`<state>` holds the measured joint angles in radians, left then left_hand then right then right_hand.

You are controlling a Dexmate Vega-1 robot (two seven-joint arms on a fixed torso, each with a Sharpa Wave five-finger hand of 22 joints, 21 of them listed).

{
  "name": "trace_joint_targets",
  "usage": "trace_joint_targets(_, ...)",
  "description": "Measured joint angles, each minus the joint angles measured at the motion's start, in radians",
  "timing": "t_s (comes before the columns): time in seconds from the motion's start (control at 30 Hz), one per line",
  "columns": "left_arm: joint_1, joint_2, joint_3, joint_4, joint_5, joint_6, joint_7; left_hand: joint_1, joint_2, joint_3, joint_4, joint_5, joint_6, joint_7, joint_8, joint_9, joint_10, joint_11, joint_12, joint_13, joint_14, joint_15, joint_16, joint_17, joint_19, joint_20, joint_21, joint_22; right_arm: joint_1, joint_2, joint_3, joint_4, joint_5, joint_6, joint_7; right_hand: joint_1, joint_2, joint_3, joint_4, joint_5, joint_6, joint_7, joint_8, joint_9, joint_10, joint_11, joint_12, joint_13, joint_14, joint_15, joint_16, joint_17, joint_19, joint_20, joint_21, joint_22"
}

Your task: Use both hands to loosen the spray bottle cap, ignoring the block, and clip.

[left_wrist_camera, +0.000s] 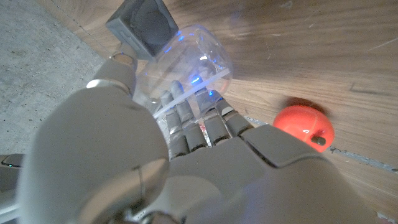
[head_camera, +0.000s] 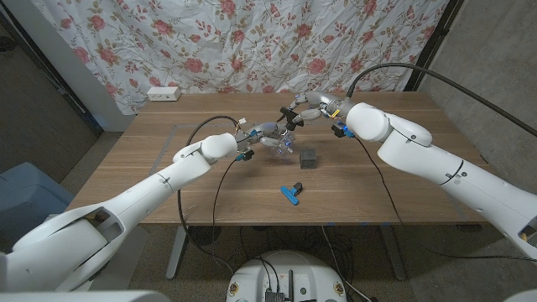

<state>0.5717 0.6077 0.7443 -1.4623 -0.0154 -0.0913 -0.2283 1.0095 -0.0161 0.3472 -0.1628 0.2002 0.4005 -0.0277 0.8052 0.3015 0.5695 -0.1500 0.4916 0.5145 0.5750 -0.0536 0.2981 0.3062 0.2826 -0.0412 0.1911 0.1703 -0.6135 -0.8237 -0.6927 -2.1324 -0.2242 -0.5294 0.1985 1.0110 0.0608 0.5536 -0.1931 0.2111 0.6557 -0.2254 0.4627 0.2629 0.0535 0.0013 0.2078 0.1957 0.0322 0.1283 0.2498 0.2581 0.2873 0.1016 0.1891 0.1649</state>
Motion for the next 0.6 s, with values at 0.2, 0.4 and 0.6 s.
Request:
trace_joint_targets(0.2, -0.005, -0.004, 0.004, 0.004, 0.001, 0.004, -0.002, -0.006, 0.006, 0.000, 0.000, 0.000, 0.000, 0.000, -0.001, 0.000, 0.000, 0.000, -0.004, 0.000, 0.000, 0.000, -0.007, -0.005, 0.000, 0.000, 0.000, 0.000, -0.002, 0.000, 0.009, 0.007, 0.023, 0.017, -0.005, 0.053, 0.008, 0.007, -0.004, 0.006, 0.026, 0.004, 0.017, 0.004, 0.007, -0.007, 0.000, 0.000, 0.000, 0.000, 0.000, 0.000, -0.006, -0.006, 0.000, 0.000)
trace_joint_targets(0.4, -0.009, -0.006, 0.007, 0.007, 0.001, 0.006, -0.006, -0.006, 0.006, 0.007, -0.002, 0.000, -0.002, 0.001, 0.005, -0.005, 0.000, 0.000, -0.004, 0.000, 0.000, 0.000, -0.007, -0.002, 0.000, 0.000, 0.000, 0.000, -0.008, 0.002, 0.023, 0.017, 0.050, 0.034, -0.013, 0.099, 0.007, 0.011, 0.000, 0.011, 0.067, 0.002, 0.042, 0.014, 0.018, -0.018, 0.000, 0.000, -0.004, -0.003, 0.000, 0.000, -0.011, -0.011, 0.000, 0.000)
trace_joint_targets(0.6, -0.011, -0.008, 0.008, 0.010, 0.001, 0.008, -0.007, -0.008, 0.008, 0.011, -0.005, 0.000, -0.003, 0.001, 0.005, -0.005, 0.000, 0.000, -0.008, 0.000, 0.000, 0.000, -0.007, -0.002, 0.000, 0.000, 0.000, 0.000, -0.010, 0.003, 0.030, 0.026, 0.061, 0.042, -0.017, 0.133, 0.001, 0.011, 0.000, 0.015, 0.103, 0.006, 0.060, 0.023, 0.032, -0.031, 0.000, 0.000, -0.004, -0.003, 0.000, 0.005, -0.011, -0.011, 0.000, 0.000)
